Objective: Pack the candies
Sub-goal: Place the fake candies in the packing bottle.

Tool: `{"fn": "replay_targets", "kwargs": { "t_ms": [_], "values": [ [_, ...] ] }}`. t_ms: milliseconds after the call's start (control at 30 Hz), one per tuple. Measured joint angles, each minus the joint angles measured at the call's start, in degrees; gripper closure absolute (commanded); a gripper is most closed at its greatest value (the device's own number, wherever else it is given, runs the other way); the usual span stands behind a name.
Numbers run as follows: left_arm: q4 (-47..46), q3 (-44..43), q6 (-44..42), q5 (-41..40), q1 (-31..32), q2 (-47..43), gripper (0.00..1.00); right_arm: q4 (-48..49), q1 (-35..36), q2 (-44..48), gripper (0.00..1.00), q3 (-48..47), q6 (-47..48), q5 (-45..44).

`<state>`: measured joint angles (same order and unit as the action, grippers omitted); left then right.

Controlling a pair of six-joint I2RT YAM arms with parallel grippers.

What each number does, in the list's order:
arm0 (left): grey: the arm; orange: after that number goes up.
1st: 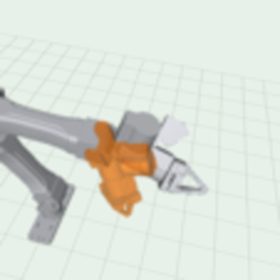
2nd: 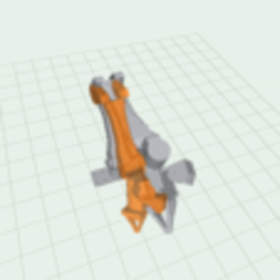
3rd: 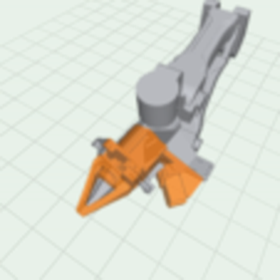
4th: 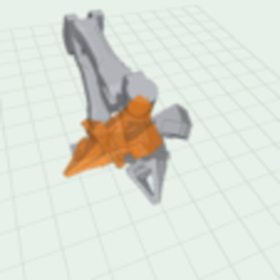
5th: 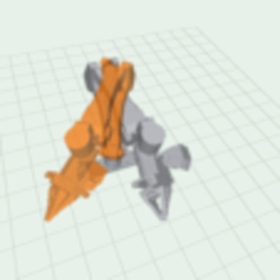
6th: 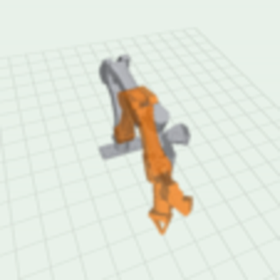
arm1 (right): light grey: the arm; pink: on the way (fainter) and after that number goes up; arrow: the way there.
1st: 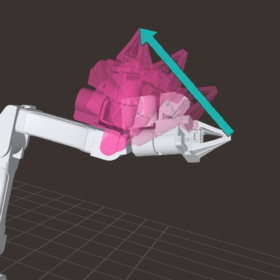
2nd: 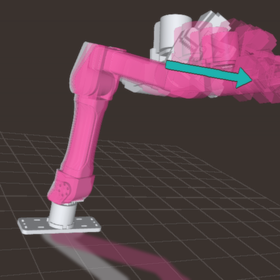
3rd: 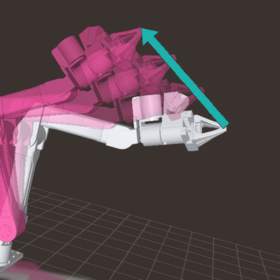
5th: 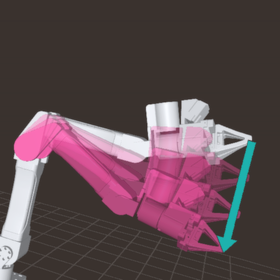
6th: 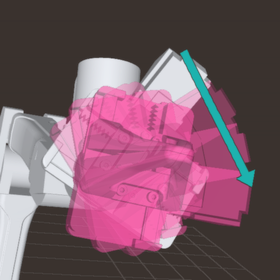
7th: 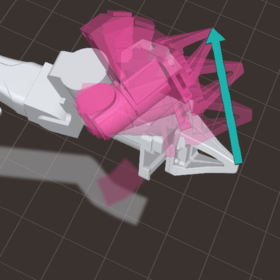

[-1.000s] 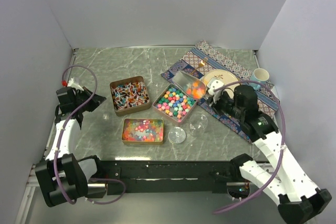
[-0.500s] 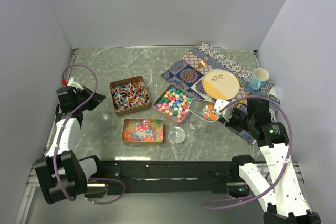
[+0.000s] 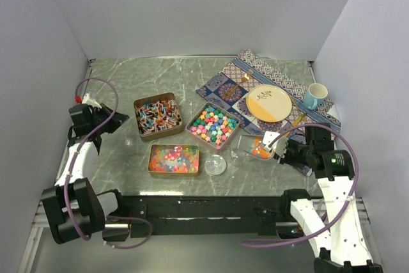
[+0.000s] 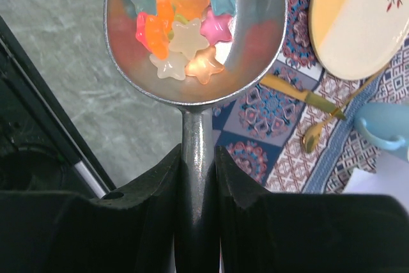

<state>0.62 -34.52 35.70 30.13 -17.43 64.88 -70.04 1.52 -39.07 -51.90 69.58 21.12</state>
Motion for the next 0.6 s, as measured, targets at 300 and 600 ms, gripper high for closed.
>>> {"fn": "replay_targets", "kwargs": {
  "t_ms": [300, 600],
  "values": [
    [-1.3, 0.2, 1.6, 0.0, 0.0, 0.0, 0.99, -2.2, -4.0, -5.0, 1.0, -4.8, 6.0, -2.1],
    [-3.0, 3.1, 2.6, 0.0, 0.0, -1.4, 0.99, -3.6, -4.0, -9.2, 1.0, -10.7, 14.2, -3.1]
  ]
}}
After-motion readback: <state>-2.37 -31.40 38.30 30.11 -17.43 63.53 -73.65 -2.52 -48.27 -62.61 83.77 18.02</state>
